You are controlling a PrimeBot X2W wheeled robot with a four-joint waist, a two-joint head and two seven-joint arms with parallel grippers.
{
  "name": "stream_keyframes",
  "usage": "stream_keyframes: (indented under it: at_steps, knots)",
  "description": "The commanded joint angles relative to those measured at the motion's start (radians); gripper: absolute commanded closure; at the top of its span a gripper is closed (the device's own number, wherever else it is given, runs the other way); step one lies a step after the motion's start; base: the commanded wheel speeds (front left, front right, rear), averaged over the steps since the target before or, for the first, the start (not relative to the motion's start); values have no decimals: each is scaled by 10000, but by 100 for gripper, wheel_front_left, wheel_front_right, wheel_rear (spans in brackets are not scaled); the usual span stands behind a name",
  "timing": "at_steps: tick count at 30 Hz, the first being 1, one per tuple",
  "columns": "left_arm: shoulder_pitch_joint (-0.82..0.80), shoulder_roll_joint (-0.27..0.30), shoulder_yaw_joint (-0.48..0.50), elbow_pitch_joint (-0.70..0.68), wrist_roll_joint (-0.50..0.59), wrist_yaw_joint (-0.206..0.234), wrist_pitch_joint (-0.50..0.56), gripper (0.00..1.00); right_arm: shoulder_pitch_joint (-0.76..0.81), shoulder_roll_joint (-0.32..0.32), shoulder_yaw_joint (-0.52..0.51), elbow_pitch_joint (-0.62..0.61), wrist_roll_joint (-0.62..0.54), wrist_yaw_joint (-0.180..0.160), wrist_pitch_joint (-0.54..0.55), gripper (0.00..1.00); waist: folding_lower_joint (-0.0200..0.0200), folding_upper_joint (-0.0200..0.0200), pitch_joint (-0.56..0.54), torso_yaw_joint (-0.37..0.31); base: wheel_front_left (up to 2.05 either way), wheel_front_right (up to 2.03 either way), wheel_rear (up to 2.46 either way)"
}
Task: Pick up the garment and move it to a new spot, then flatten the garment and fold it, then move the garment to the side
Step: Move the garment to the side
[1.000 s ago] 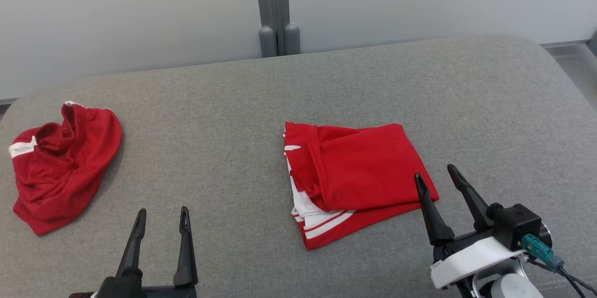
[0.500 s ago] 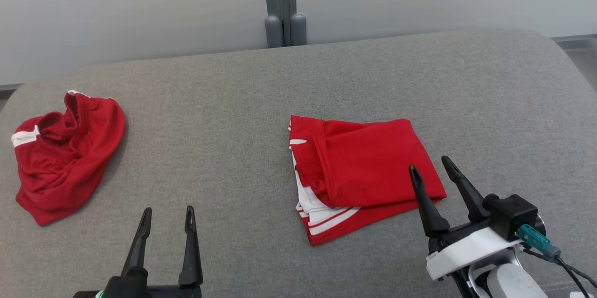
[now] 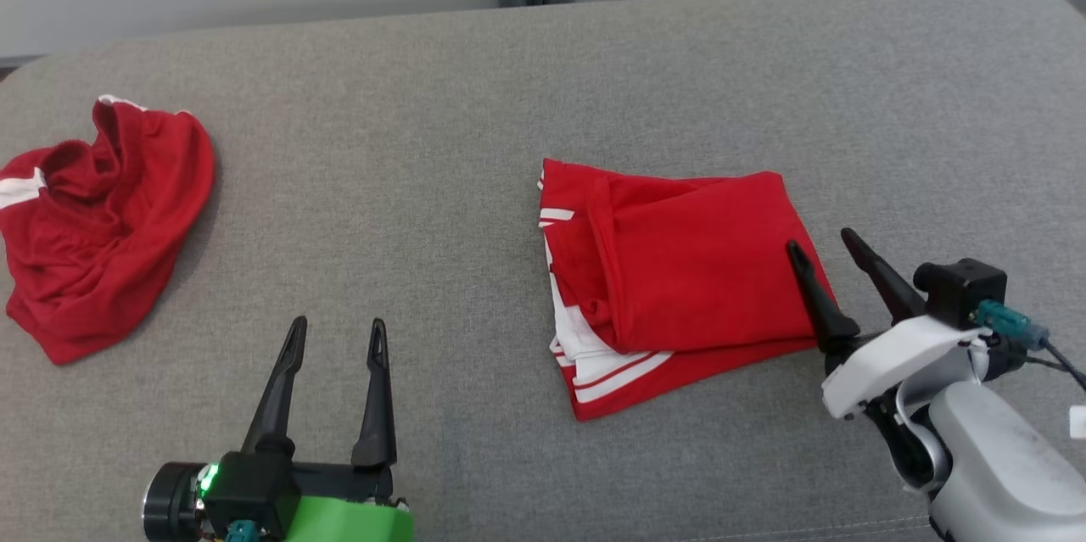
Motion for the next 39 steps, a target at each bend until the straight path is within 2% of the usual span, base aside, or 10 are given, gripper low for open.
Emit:
stream_keyframes:
  at_steps: [1,8,15,16,17,18,19,20,28,39]
  knots:
    - [-251,16,-6,-37,-2,-58,-4,0,-396,-175,120,262,369,-12,46,0,0,0,598,256,0,0,0]
    - [-834,16,-223,-25,76,-116,-4,0,-1603,-1059,771,1317,1738,-12,310,0,0,0,1450,452,0,0,0]
    - [-1105,15,-377,1,121,-77,-4,0,-2038,-1334,1603,2029,2311,-12,632,0,0,0,1861,566,0,0,0]
    - [-1139,15,-387,-5,112,-70,-4,0,-2061,-1356,1756,2053,2443,-10,709,2,0,0,1905,571,0,0,0]
    - [-1163,16,-391,-15,109,-60,-4,0,-2064,-1368,1915,2038,2547,-10,768,22,0,0,1956,569,0,0,0]
    - [-1183,16,-403,-19,105,-51,-4,0,-2077,-1397,2045,2018,2630,-10,784,51,0,0,1988,566,0,0,0]
    - [-1211,15,-415,-21,92,-41,-4,0,-2114,-1452,2175,2003,2726,-10,782,68,0,0,2030,553,0,0,0]
    - [-1231,16,-426,-23,84,-39,-4,0,-2160,-1521,2265,1984,2771,-12,756,100,0,0,2058,542,0,0,0]
    - [-1546,15,-569,-252,188,-125,-4,0,-3342,-2366,2490,2117,2617,-26,400,100,0,0,2660,278,0,0,0]
    - [-2533,42,-831,-1058,891,-601,-4,0,-5705,-3723,1652,2715,2210,-17,204,100,0,0,4432,-427,0,0,0]
